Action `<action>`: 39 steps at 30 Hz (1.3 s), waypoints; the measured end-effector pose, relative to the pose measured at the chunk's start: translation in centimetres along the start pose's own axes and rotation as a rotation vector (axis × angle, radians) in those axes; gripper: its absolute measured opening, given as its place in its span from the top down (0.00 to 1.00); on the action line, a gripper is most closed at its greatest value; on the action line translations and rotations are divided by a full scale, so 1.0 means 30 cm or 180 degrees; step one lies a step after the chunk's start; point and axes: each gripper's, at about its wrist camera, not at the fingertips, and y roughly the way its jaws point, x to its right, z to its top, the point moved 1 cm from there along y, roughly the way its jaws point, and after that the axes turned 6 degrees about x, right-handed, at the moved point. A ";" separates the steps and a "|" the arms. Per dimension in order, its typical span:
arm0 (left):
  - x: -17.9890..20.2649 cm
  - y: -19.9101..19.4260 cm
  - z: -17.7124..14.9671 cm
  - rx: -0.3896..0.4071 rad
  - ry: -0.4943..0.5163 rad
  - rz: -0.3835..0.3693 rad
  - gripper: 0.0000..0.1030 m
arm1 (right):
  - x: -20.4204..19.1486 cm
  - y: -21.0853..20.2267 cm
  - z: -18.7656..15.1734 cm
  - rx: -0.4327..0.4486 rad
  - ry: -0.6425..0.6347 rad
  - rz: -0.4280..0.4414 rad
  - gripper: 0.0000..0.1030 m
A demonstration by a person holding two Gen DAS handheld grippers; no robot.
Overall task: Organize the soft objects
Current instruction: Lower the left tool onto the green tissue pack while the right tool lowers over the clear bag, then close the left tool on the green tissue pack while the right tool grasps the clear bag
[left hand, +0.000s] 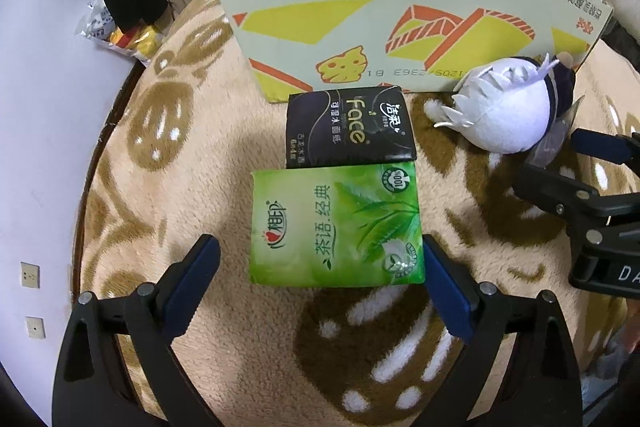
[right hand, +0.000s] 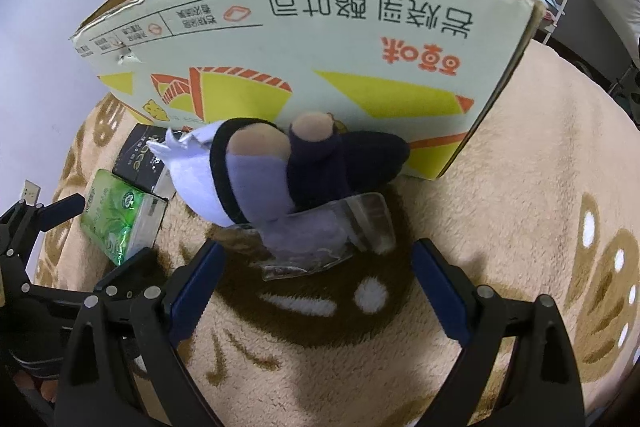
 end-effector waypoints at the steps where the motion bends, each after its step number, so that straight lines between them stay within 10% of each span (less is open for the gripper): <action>1: 0.000 0.002 0.000 -0.0011 -0.0011 -0.0028 0.11 | 0.000 0.002 0.008 0.0008 -0.0007 -0.0001 0.05; 10: 0.006 -0.001 -0.002 -0.0026 -0.0058 -0.0195 0.27 | -0.002 -0.009 0.013 0.0035 0.0036 0.0031 0.06; 23: 0.007 -0.025 -0.013 -0.0009 -0.0117 -0.0206 0.29 | 0.002 -0.023 0.001 -0.0052 0.0008 0.0161 0.34; 39: -0.002 -0.071 -0.021 0.0038 -0.0149 -0.0151 0.29 | 0.003 -0.028 -0.011 -0.0048 0.0098 0.0183 0.34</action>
